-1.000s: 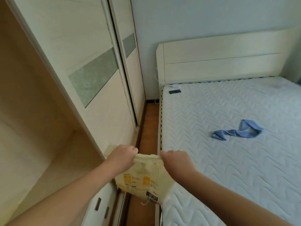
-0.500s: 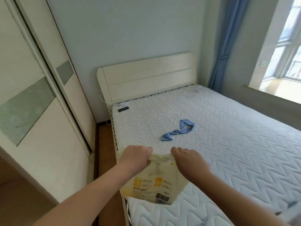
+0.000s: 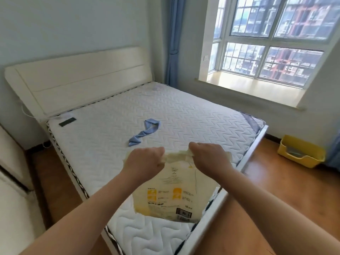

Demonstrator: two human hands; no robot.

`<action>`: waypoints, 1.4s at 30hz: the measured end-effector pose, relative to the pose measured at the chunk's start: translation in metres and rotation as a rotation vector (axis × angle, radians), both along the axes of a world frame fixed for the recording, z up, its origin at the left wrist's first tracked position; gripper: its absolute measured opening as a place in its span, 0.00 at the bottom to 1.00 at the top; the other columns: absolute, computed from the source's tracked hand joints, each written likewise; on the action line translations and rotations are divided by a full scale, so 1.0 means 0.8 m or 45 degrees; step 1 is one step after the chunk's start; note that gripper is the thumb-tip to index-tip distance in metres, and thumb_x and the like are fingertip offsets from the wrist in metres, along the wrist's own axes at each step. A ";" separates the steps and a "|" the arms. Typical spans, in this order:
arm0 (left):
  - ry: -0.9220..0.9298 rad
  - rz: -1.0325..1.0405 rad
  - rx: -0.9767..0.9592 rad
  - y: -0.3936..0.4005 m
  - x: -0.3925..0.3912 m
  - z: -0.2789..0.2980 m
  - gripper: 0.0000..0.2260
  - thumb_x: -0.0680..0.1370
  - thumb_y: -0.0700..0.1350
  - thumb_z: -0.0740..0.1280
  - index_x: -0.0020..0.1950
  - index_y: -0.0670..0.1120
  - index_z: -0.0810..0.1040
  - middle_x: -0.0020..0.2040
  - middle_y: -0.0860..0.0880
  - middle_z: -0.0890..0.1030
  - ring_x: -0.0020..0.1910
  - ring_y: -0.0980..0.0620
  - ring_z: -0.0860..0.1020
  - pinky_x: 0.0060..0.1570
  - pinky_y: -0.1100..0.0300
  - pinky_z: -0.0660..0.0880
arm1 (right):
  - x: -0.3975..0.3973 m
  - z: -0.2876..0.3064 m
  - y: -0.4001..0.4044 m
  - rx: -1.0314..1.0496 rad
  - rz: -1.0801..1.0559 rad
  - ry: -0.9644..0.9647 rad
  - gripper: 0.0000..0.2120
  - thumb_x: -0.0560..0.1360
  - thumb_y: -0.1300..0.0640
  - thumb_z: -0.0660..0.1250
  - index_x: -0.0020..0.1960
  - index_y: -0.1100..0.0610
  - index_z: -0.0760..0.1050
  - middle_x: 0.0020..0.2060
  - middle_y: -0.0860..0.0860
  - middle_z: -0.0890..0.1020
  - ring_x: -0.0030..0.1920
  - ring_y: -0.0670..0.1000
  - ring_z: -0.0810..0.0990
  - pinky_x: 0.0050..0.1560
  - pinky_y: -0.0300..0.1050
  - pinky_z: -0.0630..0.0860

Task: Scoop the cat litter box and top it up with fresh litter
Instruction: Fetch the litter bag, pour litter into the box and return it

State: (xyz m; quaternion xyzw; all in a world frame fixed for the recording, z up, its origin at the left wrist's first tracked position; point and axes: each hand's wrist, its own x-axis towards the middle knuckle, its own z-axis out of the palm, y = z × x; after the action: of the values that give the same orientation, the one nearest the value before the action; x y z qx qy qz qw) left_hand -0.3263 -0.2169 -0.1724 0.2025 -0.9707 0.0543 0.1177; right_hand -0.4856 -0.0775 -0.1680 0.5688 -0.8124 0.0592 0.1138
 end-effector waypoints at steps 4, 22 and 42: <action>-0.121 -0.233 0.111 0.042 -0.037 0.008 0.09 0.79 0.46 0.57 0.58 0.49 0.71 0.49 0.49 0.80 0.47 0.46 0.79 0.39 0.56 0.67 | -0.032 0.020 0.076 0.131 -0.138 -0.261 0.04 0.76 0.56 0.58 0.43 0.51 0.65 0.40 0.52 0.76 0.42 0.57 0.74 0.36 0.45 0.64; -0.437 -0.682 0.652 0.317 -0.333 0.029 0.06 0.78 0.42 0.64 0.47 0.50 0.80 0.39 0.56 0.84 0.36 0.60 0.81 0.42 0.63 0.77 | -0.253 0.022 0.474 0.223 -0.549 -0.768 0.09 0.79 0.53 0.63 0.57 0.46 0.77 0.48 0.44 0.81 0.48 0.46 0.80 0.54 0.48 0.78; -0.393 -0.848 0.617 0.446 -0.645 -0.020 0.11 0.79 0.44 0.66 0.37 0.55 0.76 0.37 0.56 0.82 0.32 0.62 0.77 0.28 0.74 0.66 | -0.481 -0.027 0.578 -0.053 -0.817 -0.615 0.07 0.77 0.47 0.66 0.49 0.50 0.76 0.41 0.45 0.81 0.41 0.45 0.80 0.44 0.46 0.79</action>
State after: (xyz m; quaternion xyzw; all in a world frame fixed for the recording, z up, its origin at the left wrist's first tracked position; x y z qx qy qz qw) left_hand -0.8425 0.1403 -0.1882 -0.1101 -0.9739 -0.1864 -0.0686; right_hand -0.8701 0.3846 -0.1900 0.2535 -0.9508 0.1692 -0.0561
